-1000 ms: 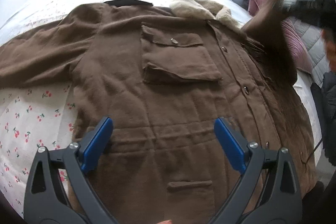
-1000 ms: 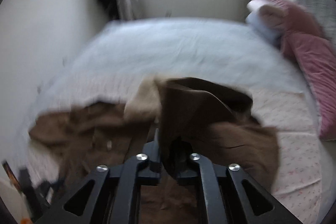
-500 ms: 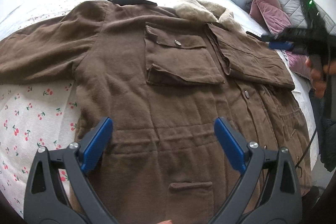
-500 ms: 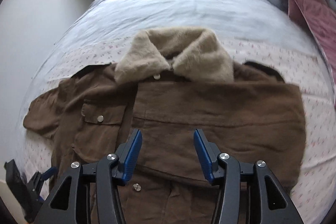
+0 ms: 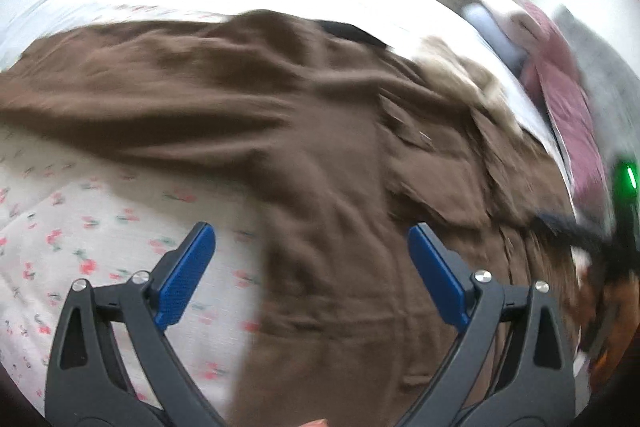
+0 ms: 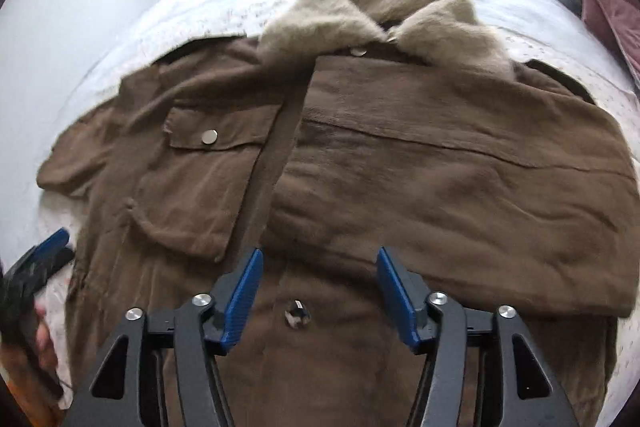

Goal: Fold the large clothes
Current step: 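Grasp the other sleeve cuff with the left gripper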

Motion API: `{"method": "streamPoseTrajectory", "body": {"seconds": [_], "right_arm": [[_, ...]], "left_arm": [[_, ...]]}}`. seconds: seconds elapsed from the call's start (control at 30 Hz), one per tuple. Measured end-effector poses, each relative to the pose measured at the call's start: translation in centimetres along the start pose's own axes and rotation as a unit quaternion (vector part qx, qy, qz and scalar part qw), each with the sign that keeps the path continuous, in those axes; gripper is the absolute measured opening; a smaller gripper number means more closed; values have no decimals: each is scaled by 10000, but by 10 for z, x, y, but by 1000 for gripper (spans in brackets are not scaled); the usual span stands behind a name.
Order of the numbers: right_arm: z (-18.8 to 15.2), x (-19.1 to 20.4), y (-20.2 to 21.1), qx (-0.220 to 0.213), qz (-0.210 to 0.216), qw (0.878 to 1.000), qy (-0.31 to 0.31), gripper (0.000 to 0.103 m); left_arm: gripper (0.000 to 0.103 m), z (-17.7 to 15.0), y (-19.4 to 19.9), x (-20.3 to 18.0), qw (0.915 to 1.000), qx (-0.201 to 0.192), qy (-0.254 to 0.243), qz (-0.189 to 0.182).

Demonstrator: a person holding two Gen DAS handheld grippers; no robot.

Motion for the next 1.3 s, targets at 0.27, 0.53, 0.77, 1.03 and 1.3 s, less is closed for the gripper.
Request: {"method": "streamPoseTrajectory", "body": {"seconds": [0.27, 0.53, 0.77, 1.03, 1.3], "right_arm": [[-26, -30, 29, 143, -250, 9995, -147, 70], [-51, -46, 66, 71, -226, 9989, -411, 70], [-66, -48, 92, -11, -272, 9991, -311, 71], [-78, -50, 96, 35, -197, 9994, -286, 71], [-81, -58, 98, -66, -154, 9993, -332, 71]], "left_arm": [[97, 51, 10, 109, 9804, -578, 1763, 662], [97, 75, 7, 178, 9637, -837, 2403, 805], [83, 116, 6, 212, 9599, -1148, 2481, 623], [11, 131, 13, 224, 9501, -1198, 2840, 486], [8, 152, 69, 110, 9668, -1931, 1632, 373]]}}
Point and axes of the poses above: each gripper's, at about its wrist camera, not at the fingertips, and y roughly against the way its jaws point, x to its left, z to its top, the point moved 4 cm from there along -y, roughly the way its jaws point, and after that the axes turned 12 degrees about y, right-handed, at the moved point
